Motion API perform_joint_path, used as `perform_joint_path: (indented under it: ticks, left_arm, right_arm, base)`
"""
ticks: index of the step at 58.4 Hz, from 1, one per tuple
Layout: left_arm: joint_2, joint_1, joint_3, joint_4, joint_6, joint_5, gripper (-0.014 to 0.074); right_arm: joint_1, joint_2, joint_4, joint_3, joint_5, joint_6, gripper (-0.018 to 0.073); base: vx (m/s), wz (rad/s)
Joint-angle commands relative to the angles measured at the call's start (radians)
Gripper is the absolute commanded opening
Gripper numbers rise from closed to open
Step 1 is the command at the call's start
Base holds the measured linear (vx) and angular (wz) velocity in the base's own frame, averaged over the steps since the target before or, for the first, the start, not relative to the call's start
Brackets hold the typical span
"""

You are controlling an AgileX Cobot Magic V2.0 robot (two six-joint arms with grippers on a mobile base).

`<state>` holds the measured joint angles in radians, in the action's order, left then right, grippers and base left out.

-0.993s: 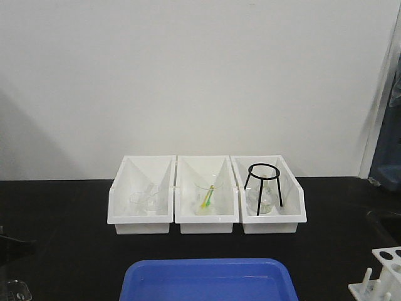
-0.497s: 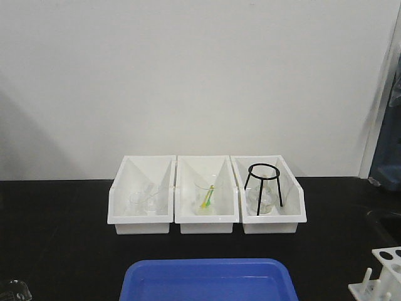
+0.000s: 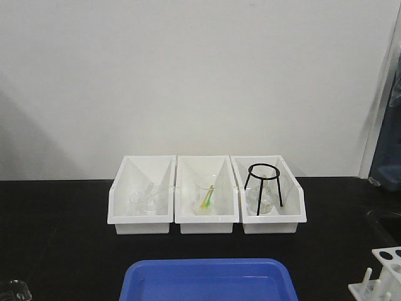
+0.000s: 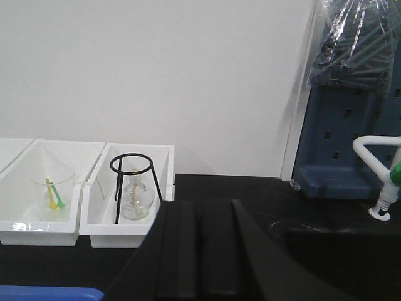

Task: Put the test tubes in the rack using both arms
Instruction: 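Carry the held test tube with the left gripper toward the right gripper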

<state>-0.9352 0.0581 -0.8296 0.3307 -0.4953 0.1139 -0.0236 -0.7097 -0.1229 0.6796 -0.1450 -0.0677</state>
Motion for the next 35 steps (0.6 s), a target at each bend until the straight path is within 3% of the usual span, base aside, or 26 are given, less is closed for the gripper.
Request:
perform_joint_path:
  ticks: [1, 22, 35]
  left_arm:
    - [0.015, 0.052, -0.032, -0.001, -0.008, 0.106, -0.002]
    - [-0.019, 0.334, -0.032, -0.001, -0.016, 0.186, -0.002]
    - [-0.107, 0.513, -0.032, 0.0, -0.016, 0.191, -0.002]
  right_arm:
    - [0.001, 0.0, -0.006, 0.035, 0.08, 0.007, -0.0004]
    - [0.001, 0.0, 0.009, 0.035, 0.088, 0.005, -0.0004]
    - [0.001, 0.0, 0.123, 0.035, 0.066, 0.007, -0.0004]
  base:
    - [0.0, 0.0]
    - [0.0, 0.0]
    - [0.0, 0.0]
